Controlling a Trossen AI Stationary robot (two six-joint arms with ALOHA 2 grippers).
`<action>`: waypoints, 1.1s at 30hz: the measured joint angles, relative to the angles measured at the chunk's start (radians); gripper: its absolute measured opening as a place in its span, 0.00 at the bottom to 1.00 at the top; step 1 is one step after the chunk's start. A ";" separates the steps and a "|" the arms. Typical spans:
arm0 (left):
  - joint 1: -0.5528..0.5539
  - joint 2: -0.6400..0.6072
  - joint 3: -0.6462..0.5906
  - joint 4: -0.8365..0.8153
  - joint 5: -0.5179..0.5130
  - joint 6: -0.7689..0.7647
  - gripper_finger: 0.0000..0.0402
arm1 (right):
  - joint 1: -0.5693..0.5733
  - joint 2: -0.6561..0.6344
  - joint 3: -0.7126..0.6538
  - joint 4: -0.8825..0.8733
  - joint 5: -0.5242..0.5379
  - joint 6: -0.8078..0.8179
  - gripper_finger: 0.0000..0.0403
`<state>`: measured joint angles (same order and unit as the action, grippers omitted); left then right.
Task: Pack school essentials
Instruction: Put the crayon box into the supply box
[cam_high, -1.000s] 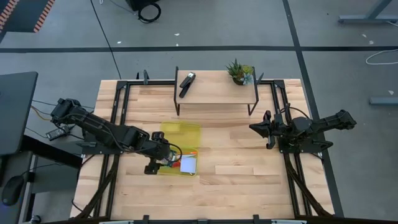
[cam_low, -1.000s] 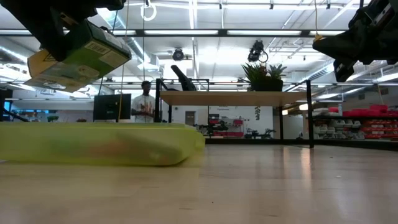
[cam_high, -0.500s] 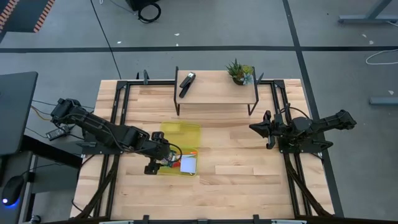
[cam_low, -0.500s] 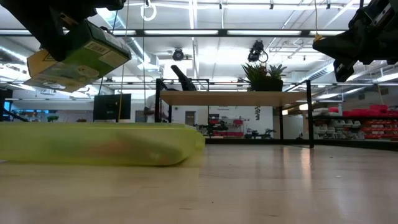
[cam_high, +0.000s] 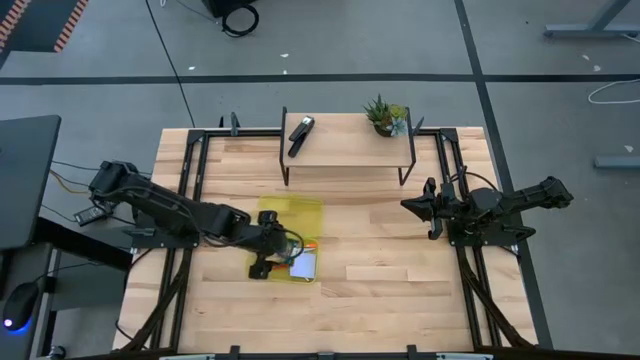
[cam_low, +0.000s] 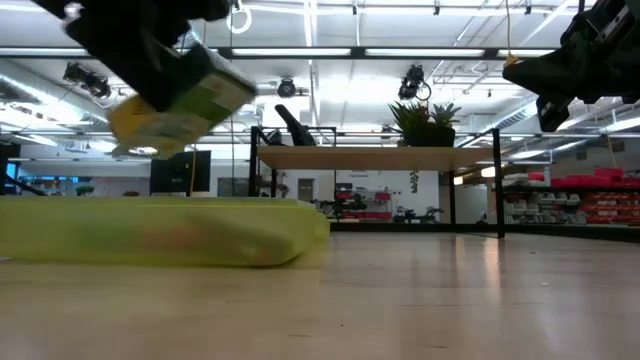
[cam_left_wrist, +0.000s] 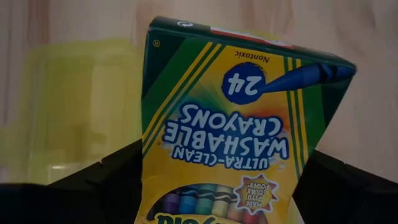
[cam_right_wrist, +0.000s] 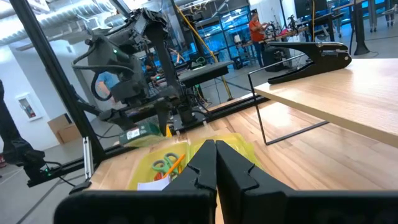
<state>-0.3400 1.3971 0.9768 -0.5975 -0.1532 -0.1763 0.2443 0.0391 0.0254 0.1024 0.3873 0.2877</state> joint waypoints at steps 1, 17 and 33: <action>0.010 0.014 0.000 0.021 0.000 -0.012 0.84 | 0.000 0.000 0.000 0.000 0.000 0.000 0.02; 0.132 0.350 0.402 -0.278 0.280 -0.073 0.83 | 0.000 0.000 0.000 0.000 0.000 0.000 0.02; 0.137 0.569 0.438 -0.412 0.288 -0.071 0.83 | 0.000 0.000 0.000 0.000 0.000 0.000 0.02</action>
<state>-0.2031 1.9659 1.4147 -1.0093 0.1347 -0.2478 0.2443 0.0387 0.0254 0.1020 0.3874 0.2874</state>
